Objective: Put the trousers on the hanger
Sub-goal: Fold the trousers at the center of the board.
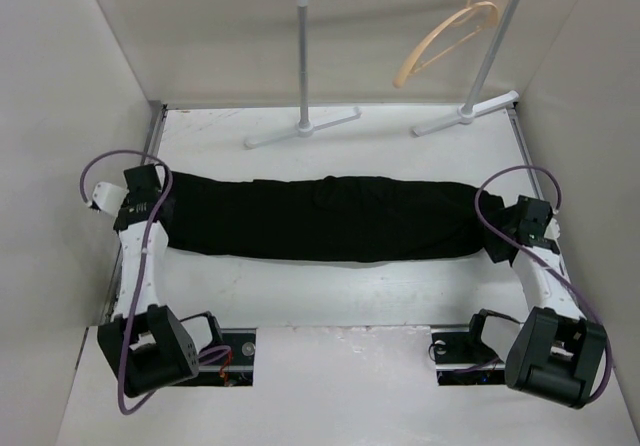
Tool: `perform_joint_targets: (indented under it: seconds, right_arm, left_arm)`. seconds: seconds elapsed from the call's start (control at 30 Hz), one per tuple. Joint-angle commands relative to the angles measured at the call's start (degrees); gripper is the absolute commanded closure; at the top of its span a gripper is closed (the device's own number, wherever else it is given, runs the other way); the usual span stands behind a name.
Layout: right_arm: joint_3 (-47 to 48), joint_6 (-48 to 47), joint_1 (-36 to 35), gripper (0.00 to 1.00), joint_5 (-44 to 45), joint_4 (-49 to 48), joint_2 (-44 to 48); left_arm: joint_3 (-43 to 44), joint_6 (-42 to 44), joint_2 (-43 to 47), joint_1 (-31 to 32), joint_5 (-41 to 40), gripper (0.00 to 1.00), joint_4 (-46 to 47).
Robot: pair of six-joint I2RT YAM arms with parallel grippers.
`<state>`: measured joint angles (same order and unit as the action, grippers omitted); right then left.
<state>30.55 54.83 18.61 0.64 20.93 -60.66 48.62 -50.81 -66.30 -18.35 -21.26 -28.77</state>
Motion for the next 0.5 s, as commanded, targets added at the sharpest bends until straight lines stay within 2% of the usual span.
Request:
perform_joint_targets:
  seconds: [0.0, 0.17, 0.37, 0.47]
  right_arm:
    - [2.59, -1.21, -0.37, 0.25, 0.76, 1.13, 2.04]
    - [4.08, -2.44, 0.41, 0.19, 0.76, 1.92, 3.97]
    - [5.31, -4.20, 3.22, 0.11, 1.20, 3.68, 7.22]
    - [5.14, -4.38, 5.95, 0.08, 1.03, 2.81, 5.74]
  left_arm:
    - [4.37, 0.36, 0.58, 4.31, -0.29, 0.51, -0.42]
    - [7.71, -0.61, -11.28, 9.34, 4.55, 0.52, 8.45]
    - [8.86, -2.72, -21.57, 4.78, 5.96, 0.53, 14.44]
    - [8.16, -2.89, -24.83, 1.35, 6.05, 0.53, 15.41]
